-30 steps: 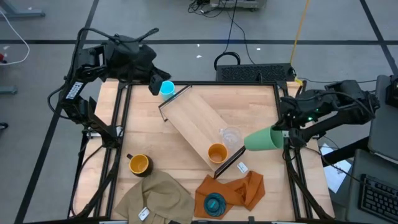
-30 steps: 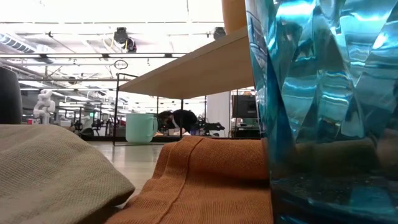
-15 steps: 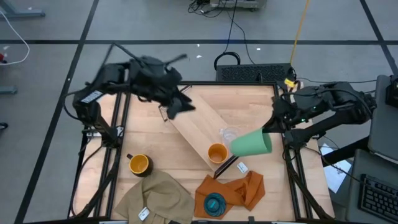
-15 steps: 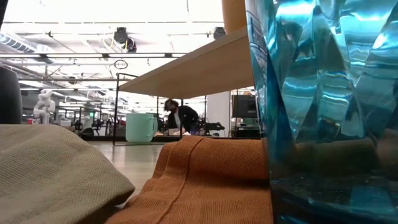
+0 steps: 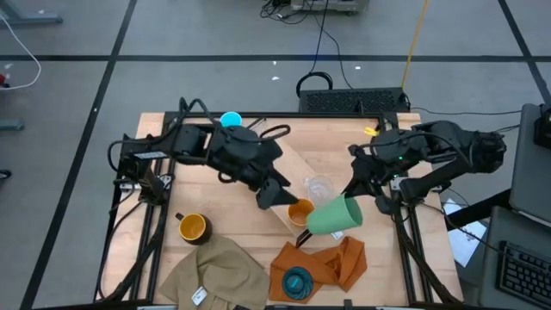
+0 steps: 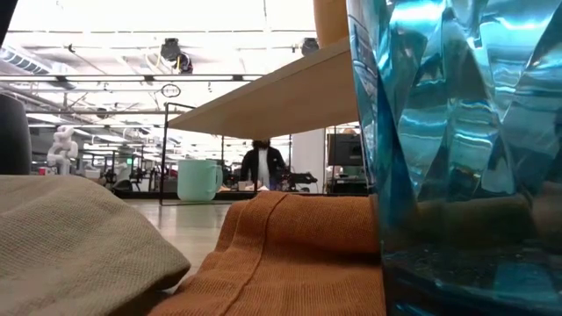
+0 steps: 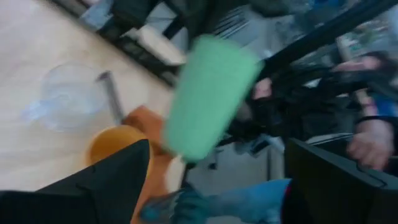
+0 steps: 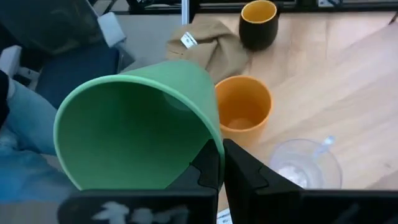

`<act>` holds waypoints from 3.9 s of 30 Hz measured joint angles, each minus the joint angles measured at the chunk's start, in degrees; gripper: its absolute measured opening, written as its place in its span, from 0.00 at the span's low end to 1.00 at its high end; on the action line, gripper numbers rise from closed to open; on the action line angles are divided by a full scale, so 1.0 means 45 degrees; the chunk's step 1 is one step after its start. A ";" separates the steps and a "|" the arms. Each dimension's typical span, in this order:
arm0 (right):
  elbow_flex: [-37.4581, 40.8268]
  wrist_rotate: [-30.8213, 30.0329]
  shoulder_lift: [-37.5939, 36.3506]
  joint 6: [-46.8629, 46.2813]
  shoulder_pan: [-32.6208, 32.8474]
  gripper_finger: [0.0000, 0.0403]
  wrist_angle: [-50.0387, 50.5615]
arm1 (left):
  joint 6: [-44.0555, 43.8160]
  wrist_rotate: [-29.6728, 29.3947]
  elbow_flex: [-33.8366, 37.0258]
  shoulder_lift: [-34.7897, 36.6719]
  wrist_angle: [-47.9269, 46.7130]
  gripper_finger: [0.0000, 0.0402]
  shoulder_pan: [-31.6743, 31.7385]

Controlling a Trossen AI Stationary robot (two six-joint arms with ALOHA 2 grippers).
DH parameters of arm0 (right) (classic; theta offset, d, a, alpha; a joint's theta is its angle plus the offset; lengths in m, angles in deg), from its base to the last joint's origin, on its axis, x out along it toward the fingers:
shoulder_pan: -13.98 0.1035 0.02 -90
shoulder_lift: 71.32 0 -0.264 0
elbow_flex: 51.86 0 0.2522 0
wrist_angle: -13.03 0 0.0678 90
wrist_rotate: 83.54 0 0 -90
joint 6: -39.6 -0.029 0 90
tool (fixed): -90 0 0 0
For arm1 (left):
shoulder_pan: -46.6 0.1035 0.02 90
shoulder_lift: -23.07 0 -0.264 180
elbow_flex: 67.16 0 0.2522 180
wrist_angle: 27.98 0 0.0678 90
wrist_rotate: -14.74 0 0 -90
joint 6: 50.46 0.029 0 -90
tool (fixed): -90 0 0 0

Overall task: Stack small to large cups/mugs on shelf
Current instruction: Put the green cup on the shelf

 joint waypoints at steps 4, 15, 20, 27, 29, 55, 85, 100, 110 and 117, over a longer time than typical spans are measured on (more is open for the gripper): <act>0.0000 0.0908 0.0104 0.0330 -0.0303 0.00 -0.1004 | -0.0158 -0.0034 -0.0034 -0.0113 0.1189 0.96 -0.0428; 0.0000 0.2641 0.0091 0.0441 -0.1147 0.00 -0.2448 | -0.0774 -0.0486 -0.0036 -0.0596 0.1396 0.96 -0.0984; 0.0000 0.3415 0.0091 0.0174 -0.1386 0.00 -0.3273 | -0.0798 -0.0442 -0.0019 -0.0865 0.1386 0.96 -0.1126; 0.0000 0.3965 0.0397 0.0067 -0.1496 0.00 -0.3506 | -0.0878 -0.0338 -0.0019 -0.1017 0.1673 0.96 -0.1118; 0.0000 0.4203 0.0615 0.0057 -0.1491 0.00 -0.3634 | -0.1000 -0.0219 -0.0015 -0.1054 0.1632 0.96 -0.1141; 0.0000 0.6487 0.1527 -0.0423 -0.2605 0.00 -0.5787 | -0.2060 0.0903 -0.0015 -0.1041 0.1733 0.96 -0.1458; -0.0010 0.8017 0.2899 -0.1605 -0.3007 0.00 -0.7772 | -0.2299 0.0879 -0.0015 -0.1011 0.1699 0.95 -0.1447; -0.0005 0.8893 0.2898 -0.2018 -0.3697 0.00 -0.8000 | -0.2426 0.0752 -0.0016 -0.1016 0.1795 0.91 -0.1425; -0.0005 0.9487 0.2971 -0.2269 -0.3755 0.00 -0.7956 | -0.2343 0.0664 -0.0019 -0.1036 0.1720 0.82 -0.1423; -0.0005 1.0240 0.3196 -0.2344 -0.3759 0.00 -0.7988 | -0.2446 0.0820 -0.0017 -0.1045 0.1744 0.87 -0.1399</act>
